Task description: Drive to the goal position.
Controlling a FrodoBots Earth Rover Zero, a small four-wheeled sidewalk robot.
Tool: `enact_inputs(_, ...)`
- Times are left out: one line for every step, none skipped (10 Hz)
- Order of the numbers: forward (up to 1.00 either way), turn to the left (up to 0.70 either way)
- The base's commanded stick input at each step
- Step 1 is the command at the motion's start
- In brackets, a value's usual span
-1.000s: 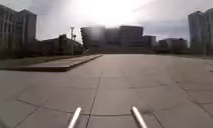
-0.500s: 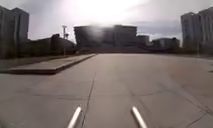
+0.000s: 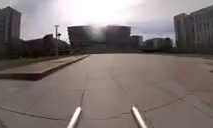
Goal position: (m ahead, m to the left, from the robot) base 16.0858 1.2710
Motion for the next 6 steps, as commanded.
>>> enact_inputs(1.0, -0.27)
enact_inputs(1.0, -0.27)
enact_inputs(1.0, -0.27)
enact_inputs(1.0, -0.27)
enact_inputs(1.0, -0.27)
enact_inputs(1.0, -0.27)
